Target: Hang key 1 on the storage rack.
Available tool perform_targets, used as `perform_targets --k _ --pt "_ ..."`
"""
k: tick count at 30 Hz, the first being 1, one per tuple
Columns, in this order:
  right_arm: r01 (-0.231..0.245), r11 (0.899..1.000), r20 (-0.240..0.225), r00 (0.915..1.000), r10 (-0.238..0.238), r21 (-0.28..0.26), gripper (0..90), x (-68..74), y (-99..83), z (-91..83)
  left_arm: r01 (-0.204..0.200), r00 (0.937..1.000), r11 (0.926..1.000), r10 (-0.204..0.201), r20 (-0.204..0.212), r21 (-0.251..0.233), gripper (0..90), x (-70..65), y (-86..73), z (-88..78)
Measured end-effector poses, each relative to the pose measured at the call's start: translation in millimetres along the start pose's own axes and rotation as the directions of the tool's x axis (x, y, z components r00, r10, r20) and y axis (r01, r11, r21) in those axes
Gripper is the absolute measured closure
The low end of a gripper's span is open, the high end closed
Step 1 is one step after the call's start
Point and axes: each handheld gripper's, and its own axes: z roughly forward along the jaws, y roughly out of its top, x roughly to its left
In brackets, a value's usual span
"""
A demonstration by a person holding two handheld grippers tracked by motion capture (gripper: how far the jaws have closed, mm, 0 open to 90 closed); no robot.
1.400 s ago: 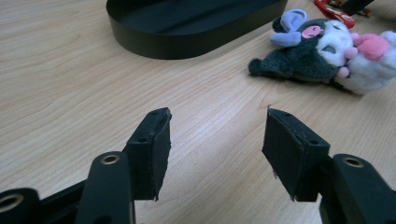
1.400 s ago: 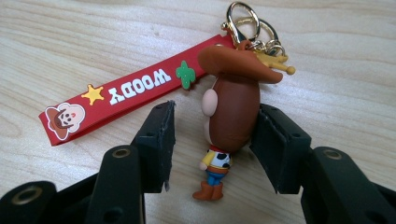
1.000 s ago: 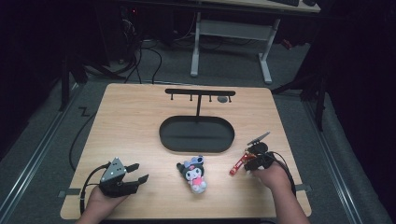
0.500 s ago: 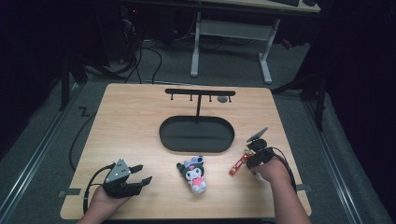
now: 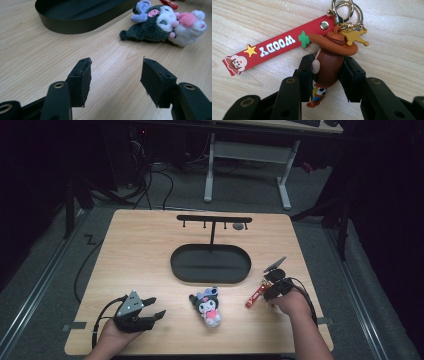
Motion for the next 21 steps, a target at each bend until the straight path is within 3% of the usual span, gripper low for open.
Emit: perform_targets --k 3,6,12,14,21 --pt "0.029 1.000 0.032 0.9991 -0.029 0.009 65.4 3.2 1.2 -1.7 0.009 1.0000 1.0000 -0.009 -0.003 0.002 41.5 1.6 -0.3 0.4" --pt "0.036 0.999 0.017 0.9992 -0.036 0.006 65.6 3.7 1.1 -5.4 0.012 0.9999 0.9999 -0.012 -0.004 0.005 41.5 1.9 -0.1 1.8" --pt "0.070 0.998 0.004 0.9975 -0.070 -0.009 65.8 7.0 -2.0 -36.0 0.006 1.0000 0.9999 -0.006 -0.007 0.009 41.5 1.7 0.9 3.7" --pt "0.081 0.997 0.017 0.9965 -0.081 -0.003 65.8 7.8 -2.0 -39.2 0.007 1.0000 1.0000 -0.007 -0.006 0.007 41.5 1.6 1.2 4.1" --pt "0.112 0.993 -0.018 0.9935 -0.112 -0.023 66.0 15.3 -2.5 -65.1 -0.003 1.0000 0.9999 0.002 0.006 0.010 41.4 0.4 2.7 6.4"
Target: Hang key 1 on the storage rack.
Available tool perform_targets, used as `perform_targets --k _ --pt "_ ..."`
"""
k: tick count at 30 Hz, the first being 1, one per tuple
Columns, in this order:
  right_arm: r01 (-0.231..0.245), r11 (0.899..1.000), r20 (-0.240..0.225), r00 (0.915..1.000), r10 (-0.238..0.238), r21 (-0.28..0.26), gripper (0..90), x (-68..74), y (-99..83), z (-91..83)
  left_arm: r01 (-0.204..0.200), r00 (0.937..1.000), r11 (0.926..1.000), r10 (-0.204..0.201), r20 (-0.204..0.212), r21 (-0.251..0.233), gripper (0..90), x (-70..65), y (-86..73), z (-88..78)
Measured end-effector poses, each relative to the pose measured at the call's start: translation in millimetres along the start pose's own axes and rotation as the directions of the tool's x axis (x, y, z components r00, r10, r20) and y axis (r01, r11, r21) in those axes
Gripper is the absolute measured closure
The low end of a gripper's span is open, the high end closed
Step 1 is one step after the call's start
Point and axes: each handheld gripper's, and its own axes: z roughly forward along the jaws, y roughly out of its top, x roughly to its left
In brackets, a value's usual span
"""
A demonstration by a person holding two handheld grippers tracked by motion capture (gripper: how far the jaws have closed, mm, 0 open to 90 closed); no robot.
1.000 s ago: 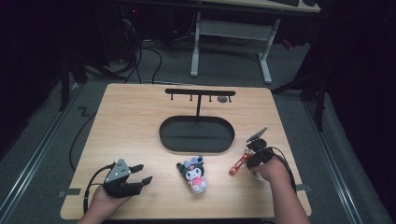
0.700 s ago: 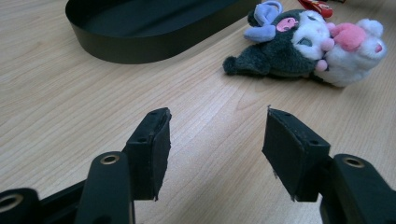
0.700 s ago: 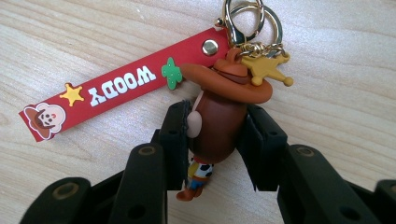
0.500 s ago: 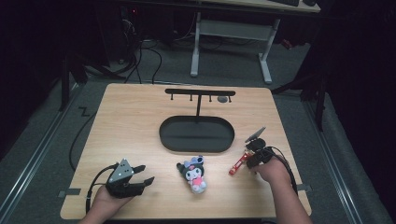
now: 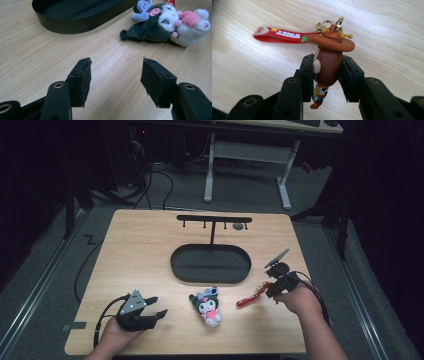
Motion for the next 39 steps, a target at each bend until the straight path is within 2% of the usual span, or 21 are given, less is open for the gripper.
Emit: perform_targets --k 1,2,7,10,14,20,23,24,31,32,35,39 --pt "0.000 1.000 0.000 1.0000 0.000 0.000 66.0 0.0 0.0 0.0 0.000 1.0000 1.0000 0.000 0.000 0.000 41.3 0.0 0.0 0.0" --pt "-0.009 1.000 -0.018 0.9998 0.009 -0.017 66.0 2.7 2.1 -10.0 0.002 1.0000 1.0000 -0.002 0.001 -0.003 41.4 0.1 0.7 1.0" --pt "0.012 0.999 -0.019 0.9997 -0.013 -0.034 66.0 9.1 8.5 -27.1 -0.008 1.0000 1.0000 0.008 0.002 0.002 41.3 -1.9 0.7 2.3" --pt "0.017 0.999 -0.031 0.9993 -0.018 -0.044 66.0 14.2 15.1 -44.0 -0.011 0.9999 0.9999 0.011 0.002 0.005 41.2 -2.2 1.1 2.0" --pt "0.037 0.998 -0.022 0.9990 -0.038 -0.056 66.0 16.1 20.5 -54.7 -0.010 0.9999 0.9999 0.010 -0.002 0.002 41.2 -1.5 0.1 0.8" --pt "0.043 0.996 -0.003 0.9991 -0.043 -0.079 66.1 22.8 32.8 -74.3 -0.007 1.0000 1.0000 0.007 -0.003 -0.004 41.2 -0.2 0.2 -1.0" --pt "0.055 0.995 0.008 0.9985 -0.055 -0.089 66.1 23.7 37.0 -78.8 -0.005 1.0000 1.0000 0.005 -0.002 -0.003 41.2 -0.2 0.6 -0.4" --pt "0.044 0.995 0.007 0.9990 -0.044 -0.093 66.1 25.0 42.2 -82.4 -0.008 1.0000 1.0000 0.008 -0.002 -0.002 41.2 -0.5 0.5 -1.0" --pt "0.051 0.992 -0.004 0.9986 -0.052 -0.117 66.1 28.0 57.6 -88.0 -0.003 1.0000 1.0000 0.003 0.001 -0.006 41.3 1.1 0.8 0.7" --pt "0.070 0.990 0.001 0.9975 -0.070 -0.121 66.1 29.5 64.1 -89.5 -0.004 1.0000 1.0000 0.004 0.001 -0.006 41.4 1.2 0.6 0.7" --pt "0.087 0.987 0.006 0.9962 -0.087 -0.133 66.1 32.0 72.1 -92.0 -0.009 1.0000 0.9999 0.008 -0.002 -0.008 41.3 1.5 1.0 0.4" --pt "0.090 0.986 0.009 0.9959 -0.090 -0.139 66.1 35.1 80.5 -91.9 -0.006 1.0000 0.9999 0.006 -0.007 -0.015 41.3 1.3 -0.1 -2.6"
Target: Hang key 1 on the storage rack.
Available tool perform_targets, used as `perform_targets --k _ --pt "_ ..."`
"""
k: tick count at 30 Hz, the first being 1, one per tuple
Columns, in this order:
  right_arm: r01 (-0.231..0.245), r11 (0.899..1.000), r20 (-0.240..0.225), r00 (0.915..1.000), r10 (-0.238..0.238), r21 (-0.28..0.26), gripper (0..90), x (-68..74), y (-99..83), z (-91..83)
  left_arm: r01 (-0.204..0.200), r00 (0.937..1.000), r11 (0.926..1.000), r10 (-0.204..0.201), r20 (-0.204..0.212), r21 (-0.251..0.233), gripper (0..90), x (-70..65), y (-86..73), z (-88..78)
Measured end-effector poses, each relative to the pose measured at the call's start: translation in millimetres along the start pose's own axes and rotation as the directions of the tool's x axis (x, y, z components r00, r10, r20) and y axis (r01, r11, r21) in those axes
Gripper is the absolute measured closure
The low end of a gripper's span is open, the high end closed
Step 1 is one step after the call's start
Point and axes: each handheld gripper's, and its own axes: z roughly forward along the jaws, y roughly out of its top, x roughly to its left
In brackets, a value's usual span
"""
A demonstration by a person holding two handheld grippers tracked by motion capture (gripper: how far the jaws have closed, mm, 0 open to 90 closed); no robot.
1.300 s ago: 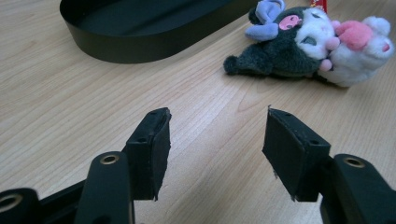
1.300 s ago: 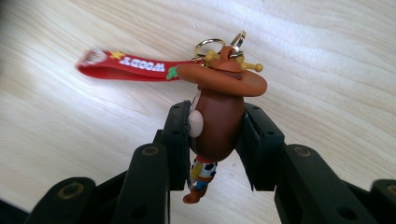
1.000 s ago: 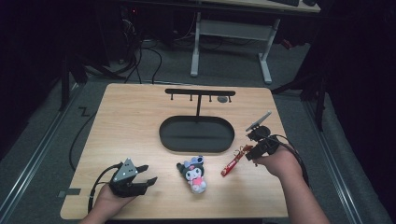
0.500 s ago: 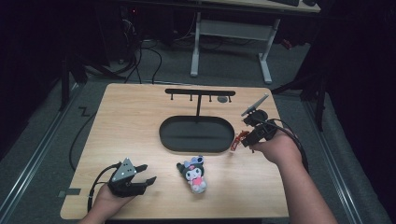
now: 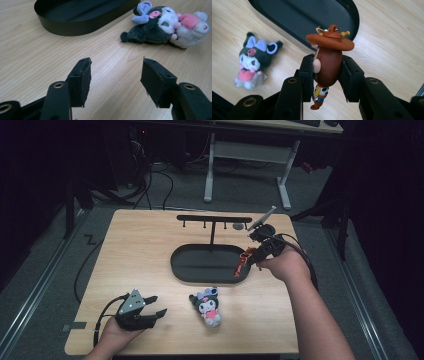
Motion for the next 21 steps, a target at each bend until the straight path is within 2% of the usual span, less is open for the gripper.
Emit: perform_targets --k 5,6,8,14,17,20,21 --pt "0.009 1.000 -0.003 1.0000 -0.009 -0.014 66.1 4.2 13.4 2.5 0.009 0.9999 0.9999 -0.009 -0.014 -0.009 40.6 1.8 -0.2 -4.8" --pt "-0.007 1.000 -0.004 1.0000 0.007 -0.010 66.1 6.4 15.8 2.6 0.016 0.9998 0.9998 -0.016 -0.015 -0.012 40.2 2.8 -0.1 -5.8" --pt "0.007 1.000 -0.007 1.0000 -0.007 -0.013 66.1 6.1 20.7 3.7 0.021 0.9995 0.9997 -0.021 -0.021 -0.016 39.4 4.9 0.0 -6.4" --pt "0.001 1.000 0.012 0.9999 -0.001 -0.028 66.2 -1.0 30.6 1.9 0.019 0.9993 0.9998 -0.019 -0.031 -0.008 38.8 7.2 -0.5 -5.2" --pt "-0.026 0.999 0.035 0.9990 0.027 -0.026 66.2 -8.3 36.2 -1.3 0.000 0.9995 1.0000 0.000 -0.032 0.004 38.8 5.4 -0.5 -2.8" --pt "-0.032 0.999 0.046 0.9984 0.034 -0.038 66.2 -15.1 38.1 -1.5 0.008 0.9995 1.0000 -0.008 -0.032 0.003 39.1 5.4 -0.5 -1.7" --pt "-0.057 0.997 0.046 0.9972 0.060 -0.048 66.2 -19.7 38.6 -1.6 0.005 0.9996 0.9999 -0.004 -0.029 0.013 39.1 5.7 0.3 -0.7"
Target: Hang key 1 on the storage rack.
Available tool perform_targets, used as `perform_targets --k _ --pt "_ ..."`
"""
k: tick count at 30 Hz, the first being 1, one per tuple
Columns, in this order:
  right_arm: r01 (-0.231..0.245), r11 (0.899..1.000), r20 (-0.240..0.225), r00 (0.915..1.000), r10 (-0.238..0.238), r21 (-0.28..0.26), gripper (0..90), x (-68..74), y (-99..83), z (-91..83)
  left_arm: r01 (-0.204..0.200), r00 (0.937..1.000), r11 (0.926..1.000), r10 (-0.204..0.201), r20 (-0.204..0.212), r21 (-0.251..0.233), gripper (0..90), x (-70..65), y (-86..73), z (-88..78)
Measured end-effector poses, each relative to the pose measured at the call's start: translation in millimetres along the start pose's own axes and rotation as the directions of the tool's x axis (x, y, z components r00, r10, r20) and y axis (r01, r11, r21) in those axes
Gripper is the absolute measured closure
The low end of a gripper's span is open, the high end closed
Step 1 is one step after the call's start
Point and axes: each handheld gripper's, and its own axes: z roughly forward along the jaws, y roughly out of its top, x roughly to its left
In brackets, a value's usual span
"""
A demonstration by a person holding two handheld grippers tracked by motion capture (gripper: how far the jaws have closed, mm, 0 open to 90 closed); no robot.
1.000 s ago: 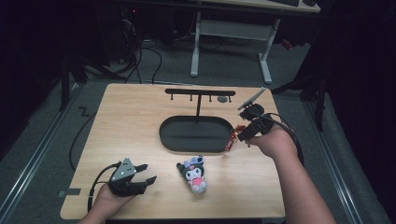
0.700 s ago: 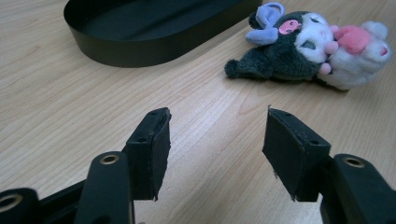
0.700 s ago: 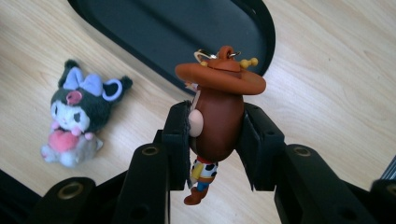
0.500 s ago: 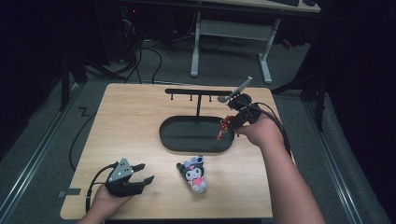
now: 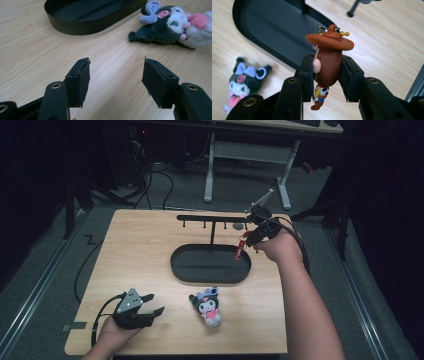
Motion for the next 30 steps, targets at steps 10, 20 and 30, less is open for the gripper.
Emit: perform_targets --k 10,20,30 --pt "-0.033 0.999 0.012 0.9994 0.033 -0.022 66.2 -16.7 7.8 -1.9 -0.008 1.0000 0.9999 0.008 -0.001 0.011 39.6 -1.7 -0.9 2.0" --pt "-0.057 0.997 0.012 0.9983 0.057 -0.045 66.3 -20.1 14.5 3.7 0.004 1.0000 1.0000 -0.004 -0.004 -0.002 40.2 0.5 -1.1 -0.5" --pt "-0.071 0.996 0.031 0.9968 0.073 -0.062 66.2 -22.4 17.0 1.9 -0.005 1.0000 1.0000 0.005 0.003 -0.003 40.4 -1.9 -0.8 -0.6"
